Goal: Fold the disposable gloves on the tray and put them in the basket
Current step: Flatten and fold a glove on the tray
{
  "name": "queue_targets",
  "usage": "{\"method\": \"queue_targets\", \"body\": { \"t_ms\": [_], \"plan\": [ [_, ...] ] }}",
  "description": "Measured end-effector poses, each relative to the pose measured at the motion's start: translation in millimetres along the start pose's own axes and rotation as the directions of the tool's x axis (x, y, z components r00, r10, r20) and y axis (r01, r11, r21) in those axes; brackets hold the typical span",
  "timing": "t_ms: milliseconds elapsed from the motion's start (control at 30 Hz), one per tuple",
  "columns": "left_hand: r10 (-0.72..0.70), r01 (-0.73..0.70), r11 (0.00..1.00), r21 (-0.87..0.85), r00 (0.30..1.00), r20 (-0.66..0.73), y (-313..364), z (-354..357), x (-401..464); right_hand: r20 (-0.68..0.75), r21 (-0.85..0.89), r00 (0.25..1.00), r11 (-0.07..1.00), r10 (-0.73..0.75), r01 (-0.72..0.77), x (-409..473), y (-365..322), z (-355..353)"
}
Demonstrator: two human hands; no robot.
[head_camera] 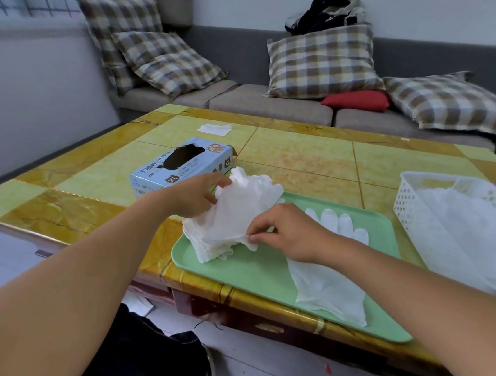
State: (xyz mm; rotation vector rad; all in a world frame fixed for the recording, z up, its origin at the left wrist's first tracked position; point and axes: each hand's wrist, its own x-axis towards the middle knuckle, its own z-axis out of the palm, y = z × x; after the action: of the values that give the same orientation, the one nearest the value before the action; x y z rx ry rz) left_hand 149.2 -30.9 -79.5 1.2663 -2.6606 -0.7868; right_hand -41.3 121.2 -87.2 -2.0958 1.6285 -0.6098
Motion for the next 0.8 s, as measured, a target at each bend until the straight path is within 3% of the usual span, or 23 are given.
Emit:
{"method": "queue_targets", "body": {
  "t_ms": [67,233,300,367,400,433,467,533,567,633,733,800],
  "plan": [
    [0.0,0.0,1.0,-0.018,1.0,-0.004,-3.3,-0.4,1.6,0.058,0.104,0.997,0.993,0.047,-0.053,-6.2,6.8,-9.6],
    [0.001,-0.001,1.0,0.002,1.0,0.007,-3.4,2.3,5.4,0.379,0.356,0.924,0.914,0.051,-0.196,-22.7,15.7,-38.8],
    [0.001,-0.001,0.997,0.071,1.0,0.009,1.1,0.7,3.3,0.411,0.538,0.912,0.807,-0.001,-0.242,-28.5,13.1,-49.9],
    [0.032,-0.021,0.99,0.142,0.997,-0.077,16.2,-4.5,-0.9,0.313,0.775,0.949,0.583,-0.022,-0.242,-32.3,7.6,-61.1],
    [0.062,-0.054,0.997,0.055,0.984,-0.165,29.0,-8.4,-4.6,0.228,0.866,0.974,0.456,0.008,-0.207,-33.3,5.3,-67.5],
    [0.079,-0.116,0.982,-0.152,0.97,-0.231,44.0,-13.9,-8.1,0.148,0.93,0.987,0.331,0.066,-0.161,-34.0,3.5,-74.2],
    [0.094,-0.184,0.894,-0.409,0.968,-0.232,60.0,-19.9,-11.8,0.092,0.97,0.987,0.212,0.13,-0.118,-35.4,2.8,-81.1],
    [0.221,-0.198,0.579,-0.791,0.972,-0.082,86.0,-28.6,-15.9,0.048,0.997,0.974,0.048,0.223,-0.06,-41.2,3.5,-92.8],
    [0.296,-0.151,0.49,-0.859,0.955,0.001,98.8,-30.2,-16.2,0.046,0.998,0.965,0.02,0.259,-0.053,-45.0,3.2,-96.3],
    [0.382,-0.105,0.473,-0.875,0.919,0.097,120.7,-21.1,-15.0,0.048,0.998,0.951,0.014,0.307,-0.055,-52.9,5.7,-99.8],
    [0.322,-0.077,0.48,-0.874,0.942,0.094,148.4,1.5,-8.0,0.056,0.998,0.93,0.001,0.363,-0.06,-65.8,11.3,-104.4],
    [0.287,-0.061,0.475,-0.878,0.954,0.089,156.3,8.9,-2.8,0.099,0.994,0.955,0.011,0.28,-0.107,-76.6,15.3,-106.8]
  ]
}}
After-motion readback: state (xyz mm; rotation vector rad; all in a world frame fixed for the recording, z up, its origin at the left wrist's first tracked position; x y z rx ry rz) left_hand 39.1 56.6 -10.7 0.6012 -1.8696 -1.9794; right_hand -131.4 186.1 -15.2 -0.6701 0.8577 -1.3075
